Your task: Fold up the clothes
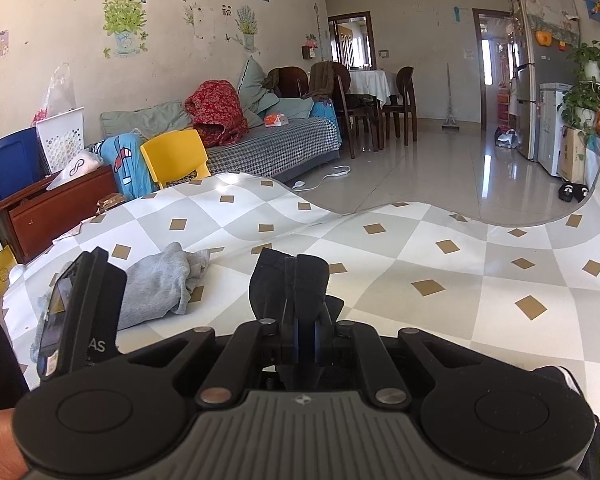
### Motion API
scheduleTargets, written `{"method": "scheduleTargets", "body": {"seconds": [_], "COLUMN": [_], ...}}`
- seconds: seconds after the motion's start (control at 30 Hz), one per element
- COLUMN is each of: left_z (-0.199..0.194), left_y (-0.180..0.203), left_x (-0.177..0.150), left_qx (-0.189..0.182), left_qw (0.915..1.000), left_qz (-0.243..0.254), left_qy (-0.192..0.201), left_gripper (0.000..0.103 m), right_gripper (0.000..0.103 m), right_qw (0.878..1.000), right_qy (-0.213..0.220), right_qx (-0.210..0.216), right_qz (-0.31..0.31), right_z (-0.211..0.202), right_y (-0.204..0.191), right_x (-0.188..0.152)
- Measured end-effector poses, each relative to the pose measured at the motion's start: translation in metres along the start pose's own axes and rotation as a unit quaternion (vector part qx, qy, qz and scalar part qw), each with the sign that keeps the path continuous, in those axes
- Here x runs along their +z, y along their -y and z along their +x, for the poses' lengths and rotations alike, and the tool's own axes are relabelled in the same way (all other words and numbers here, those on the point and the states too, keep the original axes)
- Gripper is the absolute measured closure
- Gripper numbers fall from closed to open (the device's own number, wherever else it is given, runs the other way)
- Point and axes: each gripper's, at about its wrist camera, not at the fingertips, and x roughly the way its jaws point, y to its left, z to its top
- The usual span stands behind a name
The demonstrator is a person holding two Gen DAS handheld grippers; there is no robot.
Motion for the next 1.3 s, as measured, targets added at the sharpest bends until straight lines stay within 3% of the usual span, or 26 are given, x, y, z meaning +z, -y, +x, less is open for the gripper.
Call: {"method": "scheduleTargets", "body": {"seconds": [0.17,0.4,0.57,0.6,0.67,0.8,0.97,1.3], "left_z": [0.006,0.023,0.036,0.038,0.04,0.041,0.031,0.009], "left_y": [0.049,0.123,0.167,0.171,0.174,0.168,0.154,0.133], "left_x": [-0.002,-0.017,-0.043,-0.048,-0.057,-0.062,-0.066,-0.098], "left_qx": [-0.015,-0.049,-0.057,-0.057,-0.054,-0.052,-0.063,-0.065], "left_qw": [0.9994,0.9952,0.9903,0.9894,0.988,0.9873,0.9856,0.9817], "left_qz": [0.031,0.083,0.122,0.128,0.139,0.145,0.15,0.172], "left_qy": [0.002,-0.015,-0.034,-0.038,-0.04,-0.04,-0.045,-0.049], "left_gripper": [0.0,0.0,0.0,0.0,0.0,0.0,0.0,0.0], "right_gripper": [0.095,0.095,0.093,0.087,0.077,0.077,0.077,0.077], "right_qw": [1.0,0.994,0.982,0.977,0.966,0.958,0.959,0.96], "right_qy": [0.009,0.003,-0.065,-0.085,-0.113,-0.111,-0.117,-0.163], "right_qx": [-0.03,-0.106,-0.175,-0.189,-0.221,-0.246,-0.23,-0.203], "right_qz": [-0.003,0.015,0.034,0.048,0.076,0.101,0.117,0.105], "right_z": [-0.026,-0.061,-0.071,-0.071,-0.075,-0.087,-0.085,-0.037], "right_y": [0.026,0.08,0.122,0.132,0.153,0.183,0.197,0.199], "right_x": [0.0,-0.008,-0.029,-0.034,-0.042,-0.05,-0.055,-0.07]}}
